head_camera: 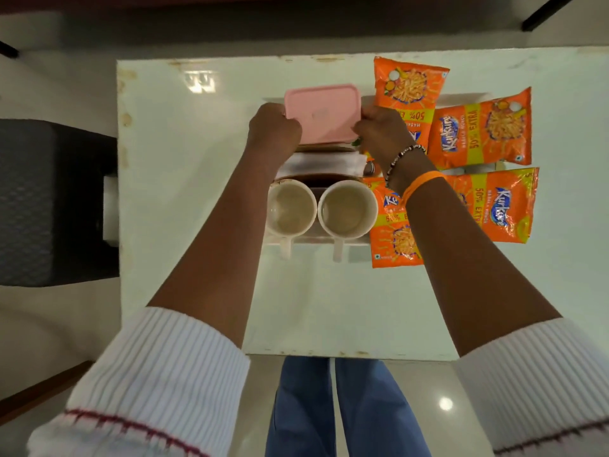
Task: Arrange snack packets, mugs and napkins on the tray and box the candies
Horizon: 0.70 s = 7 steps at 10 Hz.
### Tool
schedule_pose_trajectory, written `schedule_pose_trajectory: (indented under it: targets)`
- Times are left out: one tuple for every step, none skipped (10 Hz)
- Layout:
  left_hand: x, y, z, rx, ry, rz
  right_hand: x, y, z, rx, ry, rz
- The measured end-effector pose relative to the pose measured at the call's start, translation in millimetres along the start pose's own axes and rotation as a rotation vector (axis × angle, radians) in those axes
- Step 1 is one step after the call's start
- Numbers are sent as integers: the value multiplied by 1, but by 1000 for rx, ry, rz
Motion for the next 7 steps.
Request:
schedule_pose_trajectory:
  targets:
    - [7,9,-4,19,48,31,5,-8,-4,-11,19,-24]
    - [11,11,-6,24,82,40,5,-10,-5,4,7,-49]
    - [9,10,-6,44,89,26,5,-11,-6,-24,7,-45]
    - [-2,10,-10,238,37,-70,-3,-12,-3,-49,-28,-31]
    - [-30,14,-19,456,-116,-290,-26,-19,4,-195,-139,61]
    - [-57,22,-35,608,-219,-468,-54,-29,5,-569,-276,247]
    - [-76,26,-48,780,-282,-549,-75,-38,3,-789,-372,313]
Point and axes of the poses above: each hand's wrist, its own x-axis towards the middle knuckle, its own z-axis out of the back of the hand, y = z × x, the point moved 2 cm from there along x, towards the middle knuckle
